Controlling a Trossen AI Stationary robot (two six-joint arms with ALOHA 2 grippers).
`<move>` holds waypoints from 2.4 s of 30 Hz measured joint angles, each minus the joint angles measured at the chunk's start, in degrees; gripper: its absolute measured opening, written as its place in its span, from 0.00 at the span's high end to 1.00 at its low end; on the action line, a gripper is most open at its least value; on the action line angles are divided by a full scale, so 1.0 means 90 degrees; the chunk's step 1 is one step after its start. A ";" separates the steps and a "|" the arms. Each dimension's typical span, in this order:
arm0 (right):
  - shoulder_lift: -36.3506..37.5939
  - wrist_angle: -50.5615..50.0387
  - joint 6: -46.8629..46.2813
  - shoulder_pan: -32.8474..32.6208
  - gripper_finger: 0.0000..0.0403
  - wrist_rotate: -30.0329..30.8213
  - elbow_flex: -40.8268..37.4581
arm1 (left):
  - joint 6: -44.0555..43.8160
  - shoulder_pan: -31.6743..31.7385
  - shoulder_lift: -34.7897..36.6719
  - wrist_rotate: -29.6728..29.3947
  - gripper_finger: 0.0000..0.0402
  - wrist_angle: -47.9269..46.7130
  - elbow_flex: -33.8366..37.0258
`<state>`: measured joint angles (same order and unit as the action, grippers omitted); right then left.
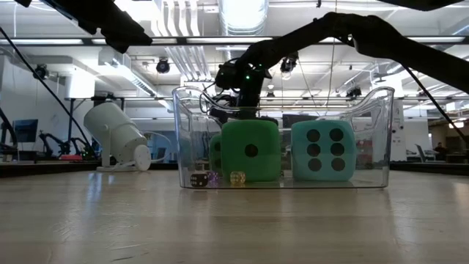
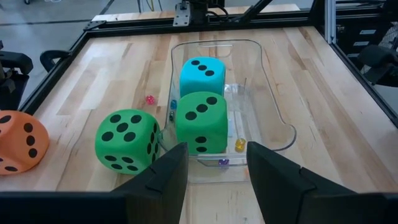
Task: Pick & Place Dice
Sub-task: Put the large orange die into the transparent bin
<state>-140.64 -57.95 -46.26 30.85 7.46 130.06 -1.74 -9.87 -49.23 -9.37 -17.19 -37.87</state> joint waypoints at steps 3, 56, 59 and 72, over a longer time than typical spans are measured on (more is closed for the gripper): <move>0.0000 -0.0006 -0.0002 0.0000 0.09 0.0000 -0.0002 | -0.0002 0.0000 0.0000 0.0000 0.57 0.0000 0.0000; 0.0047 -0.1686 0.2106 0.0017 0.11 -0.0357 0.0420 | -0.0168 -0.0022 0.0000 0.0002 0.58 0.0066 0.0080; 0.0082 -0.1735 0.2203 0.0020 0.11 -0.0357 0.0416 | -0.0172 -0.0024 0.0000 0.0002 0.58 0.0057 0.0080; 0.0282 -0.1801 0.2720 0.0038 0.11 -0.0327 0.0410 | -0.0180 -0.0024 0.0000 0.0002 0.58 0.0056 0.0080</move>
<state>-138.10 -74.16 -21.78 31.19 4.52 133.75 -3.36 -10.09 -49.23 -9.34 -16.69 -37.15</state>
